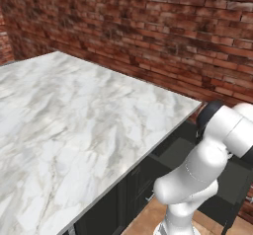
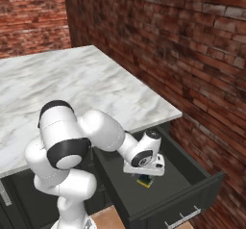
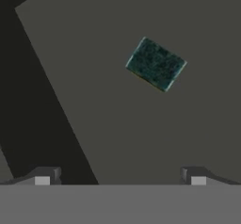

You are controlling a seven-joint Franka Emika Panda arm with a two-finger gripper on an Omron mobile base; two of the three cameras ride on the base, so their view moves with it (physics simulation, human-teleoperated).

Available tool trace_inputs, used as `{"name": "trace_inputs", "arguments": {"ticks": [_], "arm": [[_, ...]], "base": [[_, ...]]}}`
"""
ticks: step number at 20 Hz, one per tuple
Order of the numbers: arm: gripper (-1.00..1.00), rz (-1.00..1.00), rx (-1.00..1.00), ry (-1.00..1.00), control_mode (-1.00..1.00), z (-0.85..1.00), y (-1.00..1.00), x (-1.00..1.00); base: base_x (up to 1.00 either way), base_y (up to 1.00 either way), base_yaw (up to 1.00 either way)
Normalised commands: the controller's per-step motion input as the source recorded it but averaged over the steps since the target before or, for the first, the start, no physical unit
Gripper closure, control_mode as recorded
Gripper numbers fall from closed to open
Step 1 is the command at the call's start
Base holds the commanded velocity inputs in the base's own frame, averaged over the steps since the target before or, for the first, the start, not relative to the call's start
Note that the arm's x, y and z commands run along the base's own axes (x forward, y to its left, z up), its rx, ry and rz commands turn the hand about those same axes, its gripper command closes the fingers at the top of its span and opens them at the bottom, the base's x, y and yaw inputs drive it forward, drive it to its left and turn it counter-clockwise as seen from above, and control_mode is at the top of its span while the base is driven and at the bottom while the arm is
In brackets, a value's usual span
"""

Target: Restock the sink supplies by placing the sponge and soap dispenser on the counter and next to the sink. Make sure the soap dispenser is upright.

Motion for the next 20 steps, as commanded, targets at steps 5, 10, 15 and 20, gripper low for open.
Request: {"name": "trace_inputs", "arguments": {"ticks": [5, 10, 15, 20], "arm": [[-1.0, 0.22, -0.19, -0.06, -1.0, -0.09, 0.07, 0.15], [-1.0, 0.32, -0.08, -0.03, -1.0, -0.26, 0.0, 0.15], [-1.0, 0.25, 0.0, 0.0, -1.0, -0.11, 0.01, 0.32], [-1.0, 0.12, 0.03, 0.03, -1.0, 0.0, -0.04, 0.46]], "base": [[0.0, 0.0, 0.0], [0.0, 0.0, 0.0], [0.0, 0.0, 0.0], [0.0, 0.0, 0.0]]}}
